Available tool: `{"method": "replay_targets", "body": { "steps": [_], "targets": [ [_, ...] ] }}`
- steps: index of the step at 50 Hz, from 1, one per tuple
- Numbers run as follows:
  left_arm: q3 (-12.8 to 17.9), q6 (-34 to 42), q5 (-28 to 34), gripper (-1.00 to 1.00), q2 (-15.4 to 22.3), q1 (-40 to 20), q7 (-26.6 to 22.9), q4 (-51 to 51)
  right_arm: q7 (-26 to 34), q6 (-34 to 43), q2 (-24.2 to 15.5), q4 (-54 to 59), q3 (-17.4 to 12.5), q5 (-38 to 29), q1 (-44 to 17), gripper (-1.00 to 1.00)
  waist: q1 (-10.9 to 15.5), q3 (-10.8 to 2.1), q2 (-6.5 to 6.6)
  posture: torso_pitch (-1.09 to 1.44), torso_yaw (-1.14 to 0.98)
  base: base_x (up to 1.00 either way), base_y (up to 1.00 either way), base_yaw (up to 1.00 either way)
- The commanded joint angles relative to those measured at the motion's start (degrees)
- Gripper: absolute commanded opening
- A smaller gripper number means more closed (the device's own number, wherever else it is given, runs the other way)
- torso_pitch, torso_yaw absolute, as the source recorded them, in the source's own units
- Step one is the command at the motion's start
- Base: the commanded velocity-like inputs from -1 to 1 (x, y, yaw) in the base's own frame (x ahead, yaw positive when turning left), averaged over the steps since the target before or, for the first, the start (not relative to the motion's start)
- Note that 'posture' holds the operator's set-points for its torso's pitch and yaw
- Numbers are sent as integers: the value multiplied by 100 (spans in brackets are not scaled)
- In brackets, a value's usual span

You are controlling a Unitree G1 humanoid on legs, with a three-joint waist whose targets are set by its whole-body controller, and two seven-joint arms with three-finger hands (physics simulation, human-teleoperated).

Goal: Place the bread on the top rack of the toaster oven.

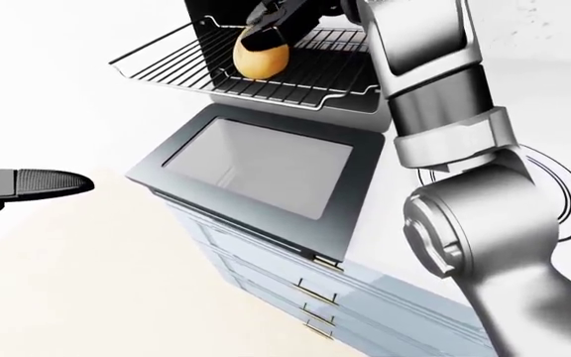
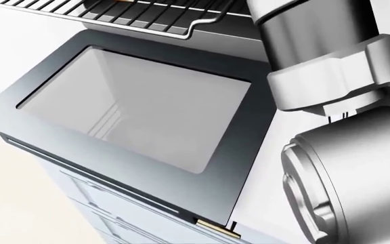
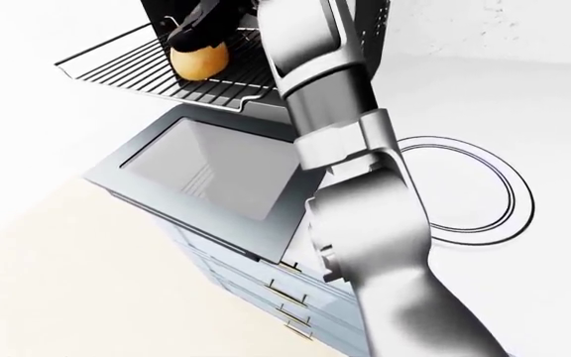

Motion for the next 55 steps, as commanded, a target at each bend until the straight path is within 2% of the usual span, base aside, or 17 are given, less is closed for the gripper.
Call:
{"method": "replay_targets", "body": {
  "steps": [1,8,17,27,39,46,55],
  "targets": [
    [86,-112,118,100,90,-71,25,8,-54,-109,-30,-215,-42,11,-237,21,2,-146,15,0,50,0,0,0],
    [95,-97,196,100,36,-69,-26,-8,-31,-70,-25,-240,-31,14,-268,42,9,-143,11,0,50,0,0,0],
    [64,-60,308,100,-13,-92,-96,-37,52,106,-47,-423,-44,32,-436,45,17,-142,6,0,50,0,0,0],
    [-46,3,421,100,-4,-226,-154,-4,311,859,-48,-1438,22,-75,-492,53,28,-120,0,0,50,0,0,0],
    [-199,5,592,100,-43,-303,-197,30,562,1939,-294,-2943,37,-396,-286,100,64,-87,-34,0,50,0,0,0],
    [-125,57,657,100,-85,-297,-322,-11,809,2515,-499,-3701,55,-697,-176,100,75,-76,-55,0,50,0,0,0],
    [-172,118,713,100,-83,-380,-344,-4,1210,3112,-882,-4489,25,-1108,-187,100,99,-57,-75,0,50,0,0,0]
  ]
}}
